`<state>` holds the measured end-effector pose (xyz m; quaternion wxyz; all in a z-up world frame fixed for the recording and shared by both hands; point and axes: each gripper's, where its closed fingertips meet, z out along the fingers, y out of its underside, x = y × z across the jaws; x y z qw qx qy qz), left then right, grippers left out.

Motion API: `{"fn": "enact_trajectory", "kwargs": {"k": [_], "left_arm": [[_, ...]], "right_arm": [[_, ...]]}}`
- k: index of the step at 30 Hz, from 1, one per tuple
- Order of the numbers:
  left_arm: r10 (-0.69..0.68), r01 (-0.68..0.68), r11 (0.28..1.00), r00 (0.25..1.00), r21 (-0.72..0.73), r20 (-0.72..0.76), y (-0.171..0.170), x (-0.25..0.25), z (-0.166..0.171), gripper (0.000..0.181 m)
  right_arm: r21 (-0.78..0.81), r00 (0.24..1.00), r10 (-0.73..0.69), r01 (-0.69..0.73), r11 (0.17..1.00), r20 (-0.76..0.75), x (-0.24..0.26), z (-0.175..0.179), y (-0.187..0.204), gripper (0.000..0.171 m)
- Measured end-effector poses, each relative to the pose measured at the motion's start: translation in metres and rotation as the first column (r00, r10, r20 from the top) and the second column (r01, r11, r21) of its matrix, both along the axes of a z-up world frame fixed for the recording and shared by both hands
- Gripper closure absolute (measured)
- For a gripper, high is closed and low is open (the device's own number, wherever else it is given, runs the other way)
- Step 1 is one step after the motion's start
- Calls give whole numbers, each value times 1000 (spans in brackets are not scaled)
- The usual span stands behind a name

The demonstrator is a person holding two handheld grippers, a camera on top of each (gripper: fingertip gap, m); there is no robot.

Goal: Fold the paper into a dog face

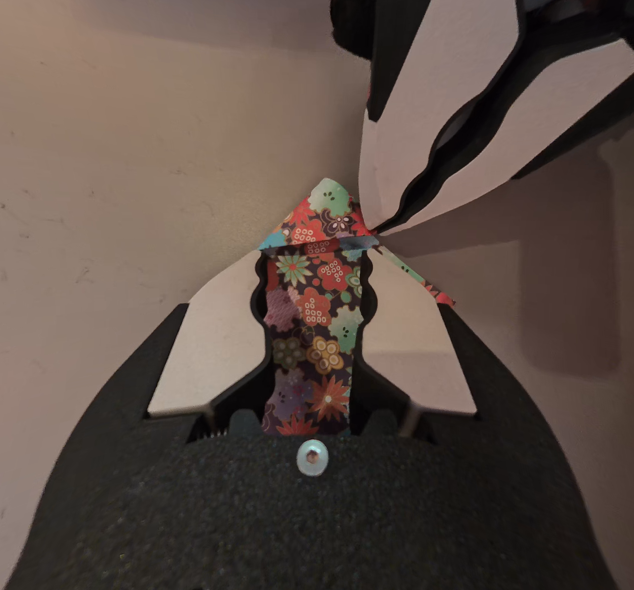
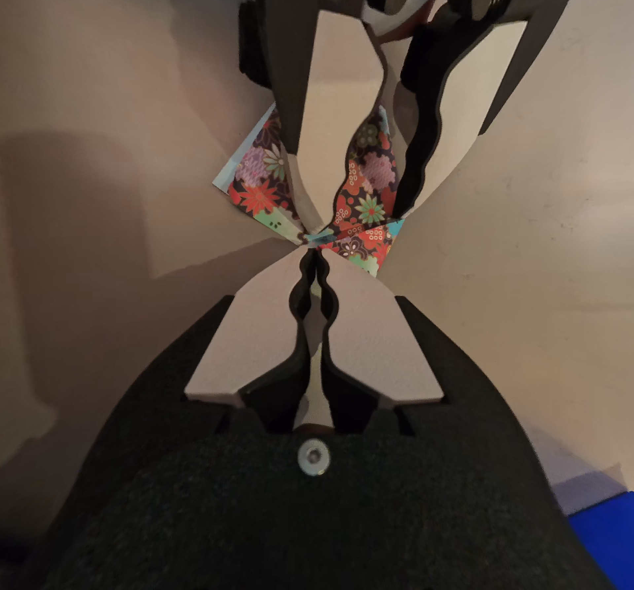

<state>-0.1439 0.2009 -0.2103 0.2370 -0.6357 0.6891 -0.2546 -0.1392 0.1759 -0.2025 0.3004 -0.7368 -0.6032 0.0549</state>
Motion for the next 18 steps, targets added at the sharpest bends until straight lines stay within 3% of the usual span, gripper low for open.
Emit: {"fn": "enact_trajectory", "kwargs": {"k": [18], "left_arm": [[15,-15,1000,1000,0,-1,0,0,0,131]], "right_arm": [[-109,999,-20,16,994,-41,-5,-9,-6,171]]}}
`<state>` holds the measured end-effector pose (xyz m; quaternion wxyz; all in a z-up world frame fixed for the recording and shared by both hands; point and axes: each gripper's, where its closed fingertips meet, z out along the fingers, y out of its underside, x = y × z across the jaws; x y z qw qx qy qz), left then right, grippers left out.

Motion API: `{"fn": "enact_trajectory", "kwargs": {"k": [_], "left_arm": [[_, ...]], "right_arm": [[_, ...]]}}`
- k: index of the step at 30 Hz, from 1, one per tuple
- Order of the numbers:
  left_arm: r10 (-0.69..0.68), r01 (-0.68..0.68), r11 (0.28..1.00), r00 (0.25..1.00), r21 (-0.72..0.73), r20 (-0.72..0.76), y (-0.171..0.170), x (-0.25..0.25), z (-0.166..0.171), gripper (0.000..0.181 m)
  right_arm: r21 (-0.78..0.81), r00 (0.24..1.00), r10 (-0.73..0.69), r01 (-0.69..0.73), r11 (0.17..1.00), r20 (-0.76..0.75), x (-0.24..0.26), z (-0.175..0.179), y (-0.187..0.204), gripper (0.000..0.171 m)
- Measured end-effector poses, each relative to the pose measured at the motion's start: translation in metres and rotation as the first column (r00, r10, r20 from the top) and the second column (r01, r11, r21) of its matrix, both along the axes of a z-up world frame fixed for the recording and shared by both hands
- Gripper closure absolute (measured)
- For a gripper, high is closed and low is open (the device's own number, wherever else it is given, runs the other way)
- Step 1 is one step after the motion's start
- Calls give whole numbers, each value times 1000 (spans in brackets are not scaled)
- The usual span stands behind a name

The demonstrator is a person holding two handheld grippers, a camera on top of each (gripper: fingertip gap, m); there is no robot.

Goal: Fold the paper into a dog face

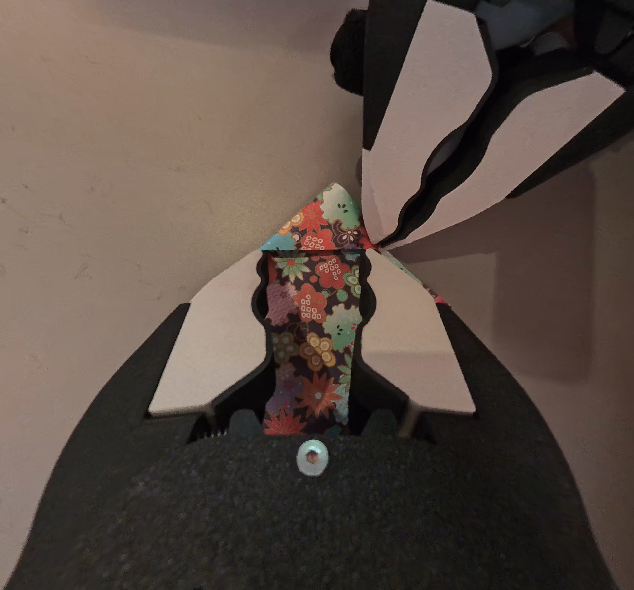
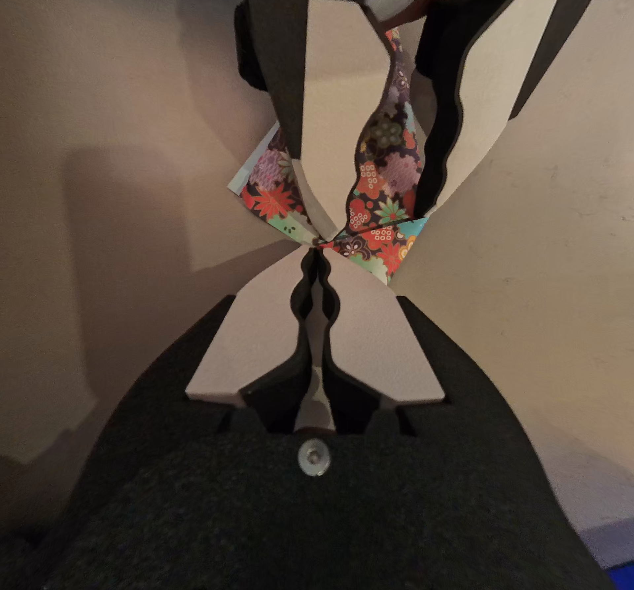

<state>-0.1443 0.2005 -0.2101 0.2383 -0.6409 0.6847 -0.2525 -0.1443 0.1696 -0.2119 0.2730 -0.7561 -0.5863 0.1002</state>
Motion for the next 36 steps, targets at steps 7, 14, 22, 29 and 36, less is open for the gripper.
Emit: {"fn": "enact_trajectory", "kwargs": {"k": [7,14,22,29,36], "left_arm": [[14,-14,1000,1000,0,-10,5,-2,0,136],[21,-21,1000,1000,3,-16,5,-3,0,135],[29,-29,1000,999,4,-19,5,-3,0,135],[43,-43,999,999,10,-22,6,-3,0,132],[66,-66,997,998,28,-18,9,-4,4,128]], "right_arm": [[-5,1000,-5,5,1000,-5,1,0,-1,171],[-25,1000,-22,22,999,2,4,0,-3,171],[-78,997,-63,59,995,-52,4,0,-4,171],[-71,997,-58,55,996,-49,5,0,-4,171],[-75,996,-66,61,995,-59,5,0,-4,171]]}}
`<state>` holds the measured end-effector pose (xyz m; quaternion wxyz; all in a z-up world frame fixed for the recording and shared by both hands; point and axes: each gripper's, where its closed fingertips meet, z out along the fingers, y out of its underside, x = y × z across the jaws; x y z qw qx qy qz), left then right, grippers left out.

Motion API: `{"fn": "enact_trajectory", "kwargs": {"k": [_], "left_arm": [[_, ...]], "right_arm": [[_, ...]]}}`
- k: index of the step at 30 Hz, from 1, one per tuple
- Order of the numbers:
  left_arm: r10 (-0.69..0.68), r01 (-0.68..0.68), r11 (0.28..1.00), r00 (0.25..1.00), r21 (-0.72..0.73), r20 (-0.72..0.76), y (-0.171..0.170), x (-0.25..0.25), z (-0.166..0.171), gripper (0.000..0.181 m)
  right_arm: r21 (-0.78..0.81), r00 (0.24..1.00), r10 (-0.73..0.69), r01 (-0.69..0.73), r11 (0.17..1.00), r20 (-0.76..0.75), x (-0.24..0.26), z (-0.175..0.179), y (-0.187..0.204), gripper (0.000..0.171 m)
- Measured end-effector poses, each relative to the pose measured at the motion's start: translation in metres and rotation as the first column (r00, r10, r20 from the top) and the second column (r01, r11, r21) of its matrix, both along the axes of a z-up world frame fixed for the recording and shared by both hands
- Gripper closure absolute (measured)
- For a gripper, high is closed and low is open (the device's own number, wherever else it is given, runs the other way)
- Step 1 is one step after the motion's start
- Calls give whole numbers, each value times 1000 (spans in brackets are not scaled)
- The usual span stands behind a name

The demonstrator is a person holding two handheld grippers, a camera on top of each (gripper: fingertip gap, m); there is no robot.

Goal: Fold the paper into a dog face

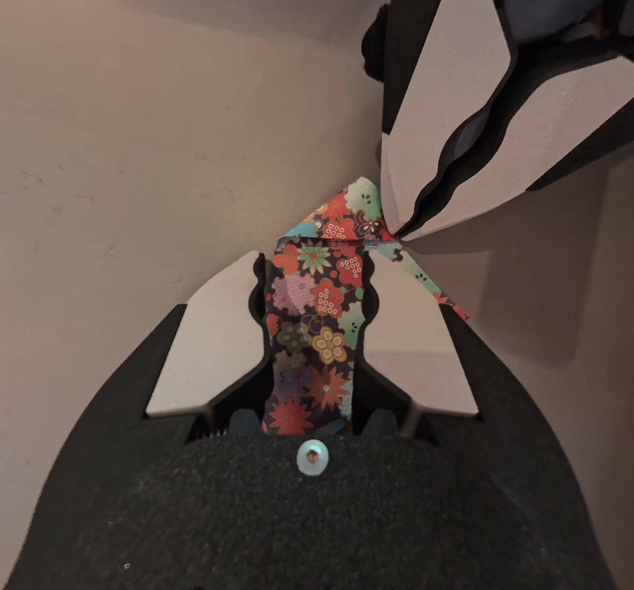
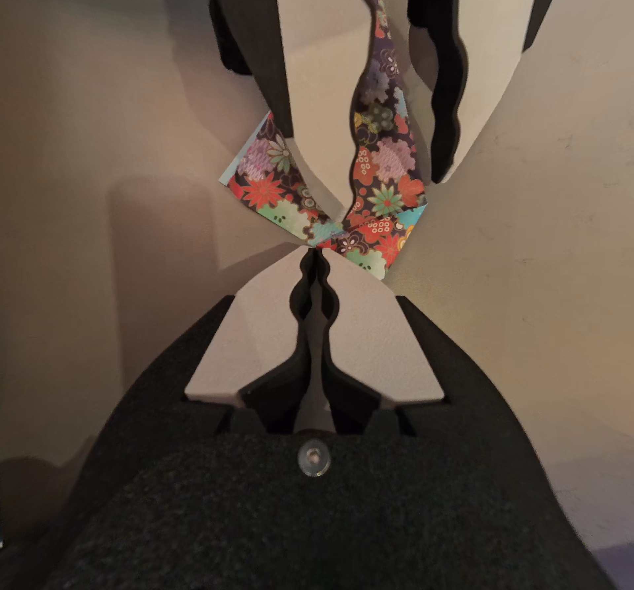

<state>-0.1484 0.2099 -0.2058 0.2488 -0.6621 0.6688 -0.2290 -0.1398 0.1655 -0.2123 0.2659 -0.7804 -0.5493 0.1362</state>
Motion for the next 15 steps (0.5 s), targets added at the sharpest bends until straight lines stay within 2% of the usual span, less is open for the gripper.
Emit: {"fn": "enact_trajectory", "kwargs": {"k": [7,15], "left_arm": [[5,-1,1000,994,-31,106,-4,12,22,137],[-12,13,1000,999,-18,50,-5,19,6,151]], "right_arm": [[4,1000,-1,1,1000,-6,0,0,0,171],[4,1000,-5,5,1000,-11,0,0,1,171]]}}
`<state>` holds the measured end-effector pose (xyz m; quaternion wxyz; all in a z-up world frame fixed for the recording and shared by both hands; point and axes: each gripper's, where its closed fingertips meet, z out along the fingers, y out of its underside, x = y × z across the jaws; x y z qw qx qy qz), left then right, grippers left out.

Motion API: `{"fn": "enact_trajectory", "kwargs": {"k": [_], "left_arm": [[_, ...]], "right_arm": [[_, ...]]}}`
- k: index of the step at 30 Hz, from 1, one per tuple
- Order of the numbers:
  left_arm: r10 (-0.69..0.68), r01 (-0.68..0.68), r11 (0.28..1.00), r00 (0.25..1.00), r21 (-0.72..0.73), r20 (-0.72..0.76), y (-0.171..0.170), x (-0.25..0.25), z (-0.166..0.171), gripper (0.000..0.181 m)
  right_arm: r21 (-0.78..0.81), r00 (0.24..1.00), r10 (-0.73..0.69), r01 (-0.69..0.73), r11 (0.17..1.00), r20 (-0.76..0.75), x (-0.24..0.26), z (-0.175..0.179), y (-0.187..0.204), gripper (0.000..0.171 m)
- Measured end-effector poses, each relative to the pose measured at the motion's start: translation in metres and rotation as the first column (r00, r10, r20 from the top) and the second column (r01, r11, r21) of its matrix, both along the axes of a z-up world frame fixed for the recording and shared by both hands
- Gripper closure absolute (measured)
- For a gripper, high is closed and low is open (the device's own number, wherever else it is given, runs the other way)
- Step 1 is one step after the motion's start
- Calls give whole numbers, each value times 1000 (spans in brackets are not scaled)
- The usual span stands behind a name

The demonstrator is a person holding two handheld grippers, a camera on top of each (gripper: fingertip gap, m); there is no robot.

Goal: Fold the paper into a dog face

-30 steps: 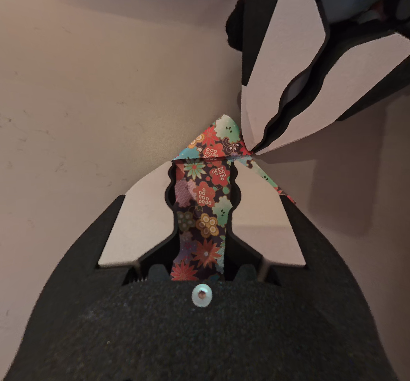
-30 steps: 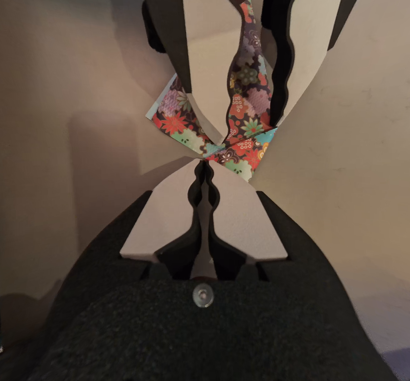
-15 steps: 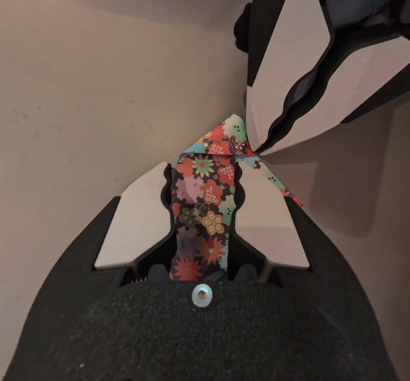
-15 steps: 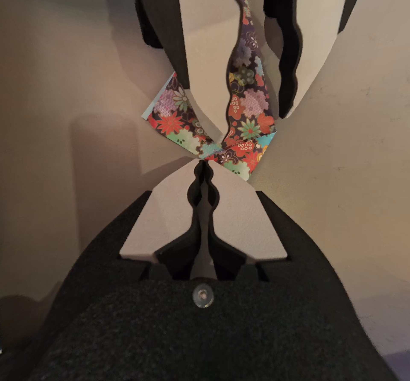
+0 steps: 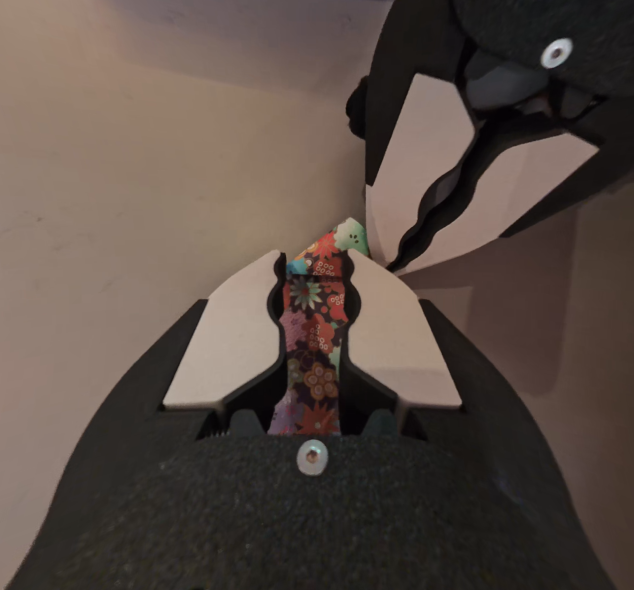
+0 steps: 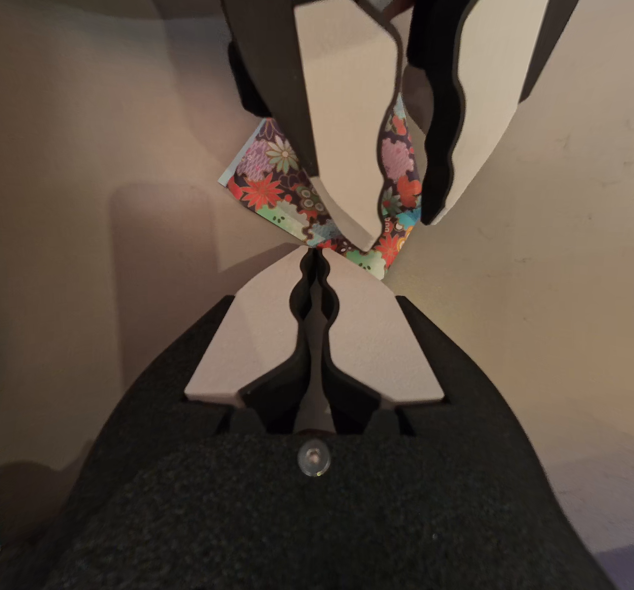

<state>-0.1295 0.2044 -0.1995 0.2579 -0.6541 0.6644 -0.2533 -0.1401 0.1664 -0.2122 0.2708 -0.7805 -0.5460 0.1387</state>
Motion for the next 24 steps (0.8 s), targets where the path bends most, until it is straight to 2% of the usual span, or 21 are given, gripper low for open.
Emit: {"fn": "enact_trajectory", "kwargs": {"k": [6,16,20,24], "left_arm": [[7,-7,1000,1000,10,-18,2,-1,-4,160],[13,-12,999,999,37,-34,4,-1,-10,165],[19,-18,998,1000,53,-23,7,-1,-11,181],[18,-16,997,999,70,-30,7,-1,-11,181]], "right_arm": [[-2,1000,-3,3,1000,-1,0,0,1,171],[-2,1000,-6,6,1000,-1,0,0,1,171],[-1,1000,-8,8,1000,-1,-1,0,1,171],[2,1000,-14,14,1000,-5,-1,0,2,171]]}}
